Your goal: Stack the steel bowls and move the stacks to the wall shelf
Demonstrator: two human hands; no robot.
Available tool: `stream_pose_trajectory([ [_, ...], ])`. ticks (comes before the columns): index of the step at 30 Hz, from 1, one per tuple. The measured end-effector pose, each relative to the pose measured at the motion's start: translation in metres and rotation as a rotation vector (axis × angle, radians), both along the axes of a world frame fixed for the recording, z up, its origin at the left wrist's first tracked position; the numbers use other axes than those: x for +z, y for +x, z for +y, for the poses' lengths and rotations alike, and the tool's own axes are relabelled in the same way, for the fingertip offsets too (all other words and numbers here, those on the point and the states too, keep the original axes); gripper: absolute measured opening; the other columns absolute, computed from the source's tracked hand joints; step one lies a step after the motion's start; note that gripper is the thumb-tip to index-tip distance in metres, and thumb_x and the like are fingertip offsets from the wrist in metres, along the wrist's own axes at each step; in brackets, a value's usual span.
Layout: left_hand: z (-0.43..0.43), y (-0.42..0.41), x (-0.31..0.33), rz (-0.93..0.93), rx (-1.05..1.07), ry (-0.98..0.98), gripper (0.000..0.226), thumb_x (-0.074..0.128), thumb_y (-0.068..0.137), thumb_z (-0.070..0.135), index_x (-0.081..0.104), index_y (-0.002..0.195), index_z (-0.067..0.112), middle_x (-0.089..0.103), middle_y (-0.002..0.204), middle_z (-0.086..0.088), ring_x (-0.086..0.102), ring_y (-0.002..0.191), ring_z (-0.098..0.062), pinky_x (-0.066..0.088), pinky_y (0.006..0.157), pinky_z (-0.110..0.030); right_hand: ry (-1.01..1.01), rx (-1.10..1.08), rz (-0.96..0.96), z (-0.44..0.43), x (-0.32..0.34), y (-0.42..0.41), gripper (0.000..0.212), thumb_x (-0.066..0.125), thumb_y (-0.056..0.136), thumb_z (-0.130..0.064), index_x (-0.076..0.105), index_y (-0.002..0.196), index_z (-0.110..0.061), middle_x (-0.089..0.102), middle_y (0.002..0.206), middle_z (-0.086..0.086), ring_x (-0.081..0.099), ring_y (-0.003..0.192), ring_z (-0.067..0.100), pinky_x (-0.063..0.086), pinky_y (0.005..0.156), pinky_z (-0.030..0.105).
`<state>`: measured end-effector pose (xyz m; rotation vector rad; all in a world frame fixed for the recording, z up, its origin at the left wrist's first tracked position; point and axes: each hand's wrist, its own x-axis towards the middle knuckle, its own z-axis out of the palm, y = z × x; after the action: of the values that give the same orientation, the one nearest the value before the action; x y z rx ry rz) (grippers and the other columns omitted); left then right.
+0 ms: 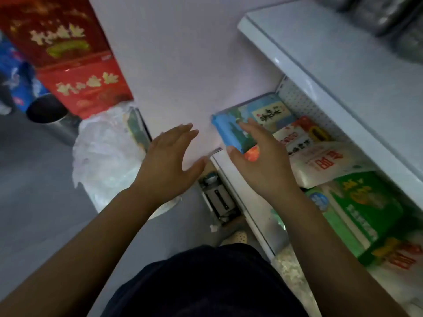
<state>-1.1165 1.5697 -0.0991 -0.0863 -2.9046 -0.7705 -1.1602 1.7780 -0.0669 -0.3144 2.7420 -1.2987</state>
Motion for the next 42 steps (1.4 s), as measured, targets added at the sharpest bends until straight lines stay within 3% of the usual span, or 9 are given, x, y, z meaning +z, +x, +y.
stream_pose_trajectory([
  [6,-0.105,0.151,-0.037,-0.154,0.393,0.032,0.071,0.050,0.090,0.062,0.055,0.144,0.017,0.051,0.154,-0.002,0.042,0.146,-0.022,0.032,0.120,-0.046,0.149,0.484,-0.129,-0.126,-0.037,0.067,0.049,0.069,0.097,-0.030,0.058,0.144,-0.021,0.053,0.151,-0.007,0.046,0.139,0.010,0.030,0.111,0.017],
  [9,-0.135,0.224,-0.044,-0.226,0.631,0.040,0.067,0.053,0.092,0.059,0.053,0.145,0.018,0.050,0.154,0.000,0.041,0.146,-0.022,0.032,0.120,-0.047,0.197,0.674,-0.164,-0.182,-0.050,0.098,0.047,0.069,0.097,-0.033,0.060,0.141,-0.022,0.057,0.147,-0.009,0.048,0.137,0.010,0.033,0.112,0.020],
  [12,-0.152,0.283,-0.047,-0.227,0.871,0.083,0.065,0.054,0.092,0.056,0.055,0.143,0.016,0.053,0.152,-0.002,0.043,0.144,-0.023,0.032,0.119,-0.046,0.232,0.868,-0.144,-0.238,-0.055,0.124,0.046,0.069,0.097,-0.034,0.060,0.141,-0.024,0.056,0.149,-0.009,0.046,0.141,0.012,0.031,0.114,0.021],
  [16,-0.165,0.332,-0.049,-0.217,1.152,0.156,0.062,0.053,0.096,0.056,0.053,0.144,0.017,0.052,0.153,-0.002,0.041,0.145,-0.025,0.035,0.118,-0.052,0.301,1.149,-0.071,-0.309,-0.050,0.149,0.046,0.069,0.097,-0.034,0.060,0.141,-0.021,0.056,0.148,-0.006,0.047,0.140,0.013,0.026,0.105,0.013],
  [20,-0.181,0.358,-0.044,-0.185,1.335,0.211,0.063,0.050,0.095,0.057,0.053,0.145,0.018,0.051,0.153,-0.001,0.039,0.147,-0.023,0.036,0.117,-0.054,0.302,1.325,-0.036,-0.372,-0.044,0.167,0.044,0.068,0.097,-0.034,0.062,0.139,-0.021,0.060,0.143,-0.007,0.050,0.135,0.012,0.027,0.098,0.011],
  [28,-0.250,0.378,-0.033,-0.162,1.618,0.213,0.057,0.056,0.099,0.052,0.052,0.146,0.019,0.051,0.154,0.000,0.035,0.150,-0.022,0.032,0.120,-0.054,0.291,1.628,-0.034,-0.496,-0.051,0.191,0.042,0.069,0.097,-0.032,0.063,0.137,-0.019,0.061,0.142,-0.005,0.052,0.135,0.012,0.032,0.104,0.014],
  [33,-0.315,0.364,-0.020,-0.163,1.675,0.251,0.063,0.059,0.096,0.053,0.046,0.150,0.023,0.047,0.156,0.003,0.036,0.149,-0.021,0.032,0.120,-0.050,0.314,1.726,0.057,-0.581,-0.043,0.181,0.046,0.069,0.097,-0.032,0.060,0.139,-0.018,0.060,0.143,-0.003,0.052,0.135,0.016,0.033,0.104,0.017],
  [36,-0.343,0.367,-0.015,-0.133,1.761,0.269,0.064,0.059,0.096,0.052,0.043,0.152,0.025,0.045,0.157,0.004,0.036,0.148,-0.020,0.033,0.120,-0.048,0.338,1.789,0.077,-0.628,-0.039,0.186,0.053,0.069,0.096,-0.033,0.055,0.146,-0.020,0.058,0.147,-0.003,0.050,0.137,0.015,0.030,0.098,0.012],
  [42,-0.362,0.406,-0.006,-0.053,2.026,0.320,0.061,0.063,0.096,0.047,0.047,0.150,0.023,0.049,0.154,0.004,0.040,0.144,-0.019,0.033,0.117,-0.038,0.335,1.997,0.071,-0.705,-0.032,0.253,0.057,0.069,0.097,-0.034,0.052,0.149,-0.020,0.054,0.151,-0.002,0.047,0.140,0.014,0.026,0.099,0.009],
])
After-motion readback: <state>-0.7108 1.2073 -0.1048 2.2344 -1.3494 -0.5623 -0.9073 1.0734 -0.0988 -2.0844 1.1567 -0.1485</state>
